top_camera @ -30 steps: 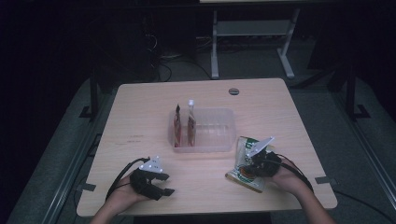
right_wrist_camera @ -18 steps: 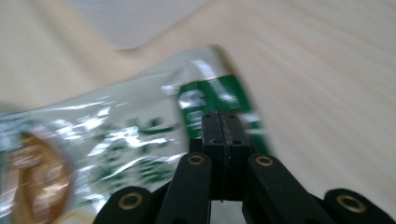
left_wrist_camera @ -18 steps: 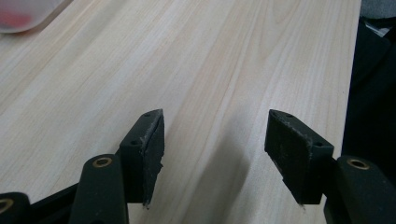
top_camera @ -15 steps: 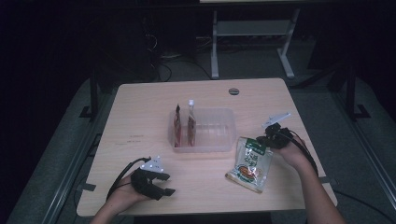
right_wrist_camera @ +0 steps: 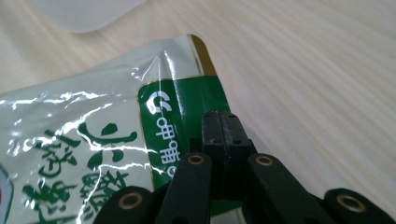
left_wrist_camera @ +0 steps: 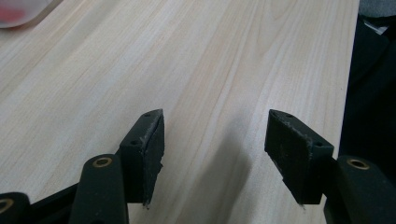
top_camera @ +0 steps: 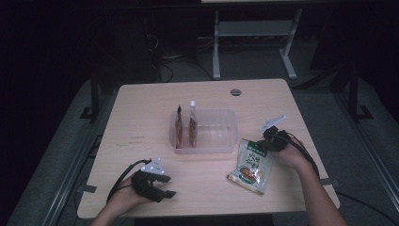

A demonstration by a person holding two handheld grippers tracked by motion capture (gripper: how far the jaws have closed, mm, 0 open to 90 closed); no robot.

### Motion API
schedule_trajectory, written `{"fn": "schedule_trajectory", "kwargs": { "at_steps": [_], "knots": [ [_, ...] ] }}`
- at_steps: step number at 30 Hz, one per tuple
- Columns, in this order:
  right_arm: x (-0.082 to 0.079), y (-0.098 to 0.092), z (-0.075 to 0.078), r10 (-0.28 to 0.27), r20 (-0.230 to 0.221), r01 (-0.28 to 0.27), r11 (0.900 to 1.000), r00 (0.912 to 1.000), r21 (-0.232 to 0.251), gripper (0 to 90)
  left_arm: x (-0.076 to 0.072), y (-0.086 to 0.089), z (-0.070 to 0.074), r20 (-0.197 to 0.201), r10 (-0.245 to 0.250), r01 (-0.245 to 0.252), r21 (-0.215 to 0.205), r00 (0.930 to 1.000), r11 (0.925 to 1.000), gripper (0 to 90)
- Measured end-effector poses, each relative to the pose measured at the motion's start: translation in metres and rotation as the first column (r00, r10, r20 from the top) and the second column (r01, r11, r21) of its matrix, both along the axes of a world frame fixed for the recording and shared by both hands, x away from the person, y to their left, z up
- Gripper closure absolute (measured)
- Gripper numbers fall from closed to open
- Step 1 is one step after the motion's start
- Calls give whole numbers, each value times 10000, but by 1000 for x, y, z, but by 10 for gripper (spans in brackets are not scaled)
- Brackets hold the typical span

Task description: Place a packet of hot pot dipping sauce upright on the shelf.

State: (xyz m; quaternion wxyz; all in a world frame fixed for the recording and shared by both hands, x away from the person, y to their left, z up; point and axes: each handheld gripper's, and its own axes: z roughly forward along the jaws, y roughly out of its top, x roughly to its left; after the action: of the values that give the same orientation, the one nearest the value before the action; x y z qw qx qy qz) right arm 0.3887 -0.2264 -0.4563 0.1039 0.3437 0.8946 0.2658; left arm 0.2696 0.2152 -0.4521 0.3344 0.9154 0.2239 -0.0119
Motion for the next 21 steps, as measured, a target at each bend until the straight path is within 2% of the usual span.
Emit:
{"fn": "schedule_trajectory", "kwargs": {
  "at_steps": [6,11,15,21],
  "knots": [
    [-12,-2,2,529,-557,-531,9986,9970,-13,900,-1,2,1,14,88,-88,-48,10000,9999,375],
    [-29,1,2,1092,-1064,-1048,9934,9883,469,900,0,3,2,76,108,-107,-107,9999,9999,375],
    [-45,8,1,1529,-1276,-1427,9861,9800,854,899,-1,2,2,95,80,-79,-100,9999,9999,375],
    [-64,26,-2,2222,-1385,-2025,9687,9651,1433,899,-1,1,3,104,57,-56,-115,9999,9999,375]
  ]
}}
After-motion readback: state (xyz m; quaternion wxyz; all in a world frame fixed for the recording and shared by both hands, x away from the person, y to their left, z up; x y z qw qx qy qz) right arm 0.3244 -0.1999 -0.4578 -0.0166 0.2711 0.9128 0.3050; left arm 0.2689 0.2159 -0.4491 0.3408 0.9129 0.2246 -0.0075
